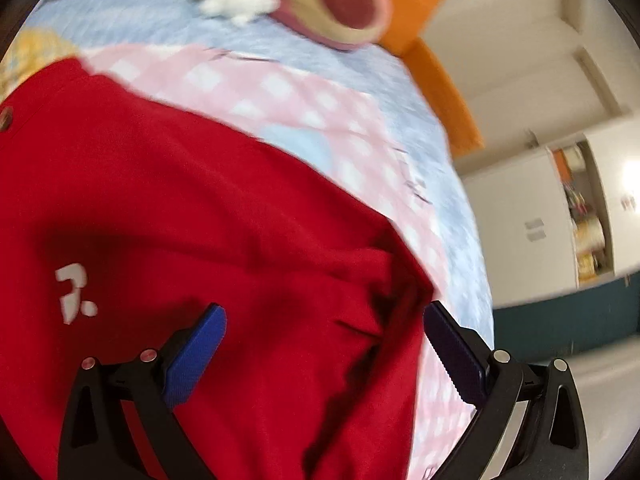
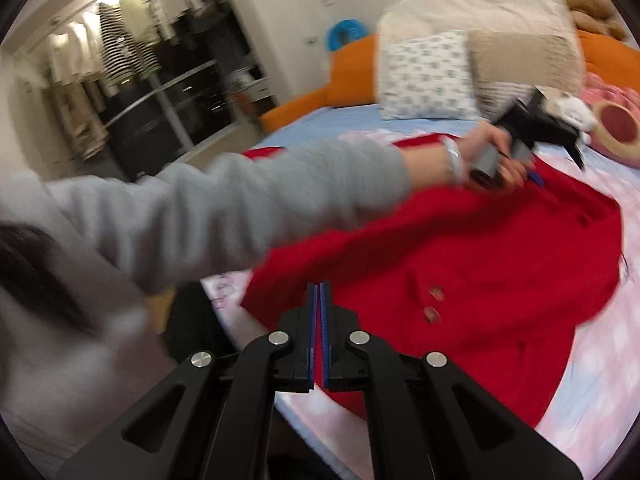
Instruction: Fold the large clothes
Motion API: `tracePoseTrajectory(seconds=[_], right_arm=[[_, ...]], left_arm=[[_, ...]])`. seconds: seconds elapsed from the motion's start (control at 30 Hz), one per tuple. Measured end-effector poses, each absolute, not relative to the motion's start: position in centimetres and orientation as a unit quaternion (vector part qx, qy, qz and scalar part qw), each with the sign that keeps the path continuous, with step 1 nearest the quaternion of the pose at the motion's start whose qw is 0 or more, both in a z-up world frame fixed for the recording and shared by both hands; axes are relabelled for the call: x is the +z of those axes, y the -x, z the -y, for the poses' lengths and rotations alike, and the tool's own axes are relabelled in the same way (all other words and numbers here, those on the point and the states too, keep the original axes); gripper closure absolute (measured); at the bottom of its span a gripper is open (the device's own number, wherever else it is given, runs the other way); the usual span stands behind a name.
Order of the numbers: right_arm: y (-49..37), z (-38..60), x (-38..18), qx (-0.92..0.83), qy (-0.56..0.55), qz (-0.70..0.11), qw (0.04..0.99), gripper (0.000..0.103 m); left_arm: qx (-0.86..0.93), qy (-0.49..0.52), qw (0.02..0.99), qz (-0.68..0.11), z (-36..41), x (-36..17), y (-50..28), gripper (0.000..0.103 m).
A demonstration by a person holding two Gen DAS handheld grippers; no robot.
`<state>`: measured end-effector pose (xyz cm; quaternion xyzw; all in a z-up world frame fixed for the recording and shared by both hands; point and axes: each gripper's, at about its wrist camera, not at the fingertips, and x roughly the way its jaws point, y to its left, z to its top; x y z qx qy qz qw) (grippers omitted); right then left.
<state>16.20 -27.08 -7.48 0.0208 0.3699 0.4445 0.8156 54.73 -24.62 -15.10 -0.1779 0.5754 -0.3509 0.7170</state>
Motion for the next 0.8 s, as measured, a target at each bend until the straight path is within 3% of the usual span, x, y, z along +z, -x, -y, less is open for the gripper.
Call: tracePoseTrajectory(seconds=[0.1, 0.13, 0.17, 0.2, 0.33, 0.6, 0.63, 0.67, 0.8], right_arm=[[-17.4, 30.8, -10.4, 0.385, -0.094, -0.383, 0.835, 0.093], [-17.9, 32.0, -11.5, 0.359, -0.118, -0.384, 0.843, 0.077], [-18.6, 33.7, -12.8, 0.311, -0.146, -0.385, 0.856, 0.047], [-19.0, 34.7, -13.8, 0.278, -0.161, -0.388, 0.864, 0.039], [-19.3, 33.0, -16.6, 0.237, -0.157, -0.386, 0.878, 0.039], [-20.3, 22.0, -19.4, 0.176, 0.024, -0.382, 0.907, 0.041], [-20.5, 21.3, -20.3, 0.166, 0.039, -0.391, 0.904, 0.049], [-20.9, 20.5, -21.4, 0.15, 0.066, -0.402, 0.901, 0.063], [-21.1, 21.0, -22.5, 0.132, 0.08, -0.41, 0.899, 0.079]], left_arm=[[-0.374, 0.123, 0.725, -0.565, 26.2, -13.7, -52.2, 0.003], [-0.369, 0.092, 0.73, -0.568, 27.6, -13.6, -51.6, 0.003], [-0.365, 0.079, 0.73, -0.572, 28.0, -13.7, -51.0, 0.003], [-0.359, 0.065, 0.728, -0.58, 29.1, -14.0, -50.9, 0.003], [-0.341, 0.046, 0.724, -0.598, 31.1, -15.7, -50.5, 0.003], [-0.311, 0.045, 0.72, -0.619, 33.0, -18.6, -51.0, 0.004], [-0.307, 0.054, 0.72, -0.621, 32.7, -18.8, -51.1, 0.004], [-0.301, 0.061, 0.72, -0.623, 32.3, -18.9, -51.1, 0.011], [-0.283, 0.08, 0.718, -0.631, 30.9, -19.1, -51.8, 0.062]])
